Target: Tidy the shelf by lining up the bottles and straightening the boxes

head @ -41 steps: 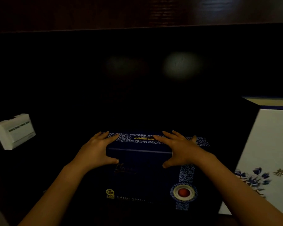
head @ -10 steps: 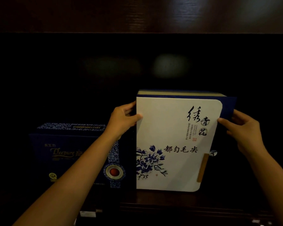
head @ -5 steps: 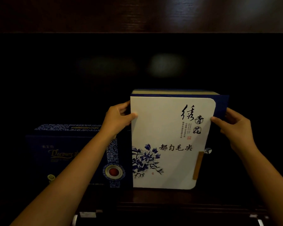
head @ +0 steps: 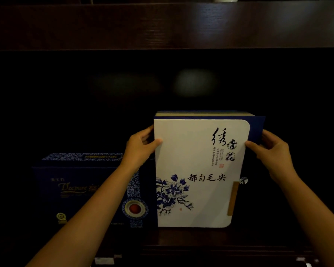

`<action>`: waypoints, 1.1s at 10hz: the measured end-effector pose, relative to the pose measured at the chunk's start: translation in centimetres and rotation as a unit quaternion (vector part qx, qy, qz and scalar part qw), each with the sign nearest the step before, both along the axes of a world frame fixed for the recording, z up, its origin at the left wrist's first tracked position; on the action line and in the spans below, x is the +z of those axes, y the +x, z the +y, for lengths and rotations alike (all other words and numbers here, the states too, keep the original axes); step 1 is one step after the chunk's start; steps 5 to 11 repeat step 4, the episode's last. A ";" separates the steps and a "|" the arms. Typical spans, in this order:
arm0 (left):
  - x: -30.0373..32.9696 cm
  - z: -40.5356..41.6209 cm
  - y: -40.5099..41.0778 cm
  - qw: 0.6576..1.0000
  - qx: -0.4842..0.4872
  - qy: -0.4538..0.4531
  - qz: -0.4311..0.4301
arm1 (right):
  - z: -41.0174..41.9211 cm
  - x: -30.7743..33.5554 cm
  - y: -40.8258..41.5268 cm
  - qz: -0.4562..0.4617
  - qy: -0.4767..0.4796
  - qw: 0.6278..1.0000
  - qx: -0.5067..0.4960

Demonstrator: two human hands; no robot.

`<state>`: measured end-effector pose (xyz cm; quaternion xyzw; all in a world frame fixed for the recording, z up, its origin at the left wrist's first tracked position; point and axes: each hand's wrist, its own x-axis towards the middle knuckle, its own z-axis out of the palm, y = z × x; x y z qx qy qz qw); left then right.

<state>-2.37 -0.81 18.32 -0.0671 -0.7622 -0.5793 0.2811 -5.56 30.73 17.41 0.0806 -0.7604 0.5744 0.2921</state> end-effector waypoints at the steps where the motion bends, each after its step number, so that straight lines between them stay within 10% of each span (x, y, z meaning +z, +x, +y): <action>1: 0.3 -0.2 0.0 1.000 -0.011 0.012 -0.007 | 0.3 0.1 -0.5 -0.009 0.012 1.000 -0.004; 4: 4.7 -1.8 0.1 0.988 -0.010 -0.141 -0.070 | 1.0 3.4 -0.6 -0.045 0.167 0.983 -0.056; 11: 4.7 -1.8 0.1 0.988 -0.010 -0.141 -0.070 | 1.0 3.4 -0.6 -0.045 0.167 0.983 -0.056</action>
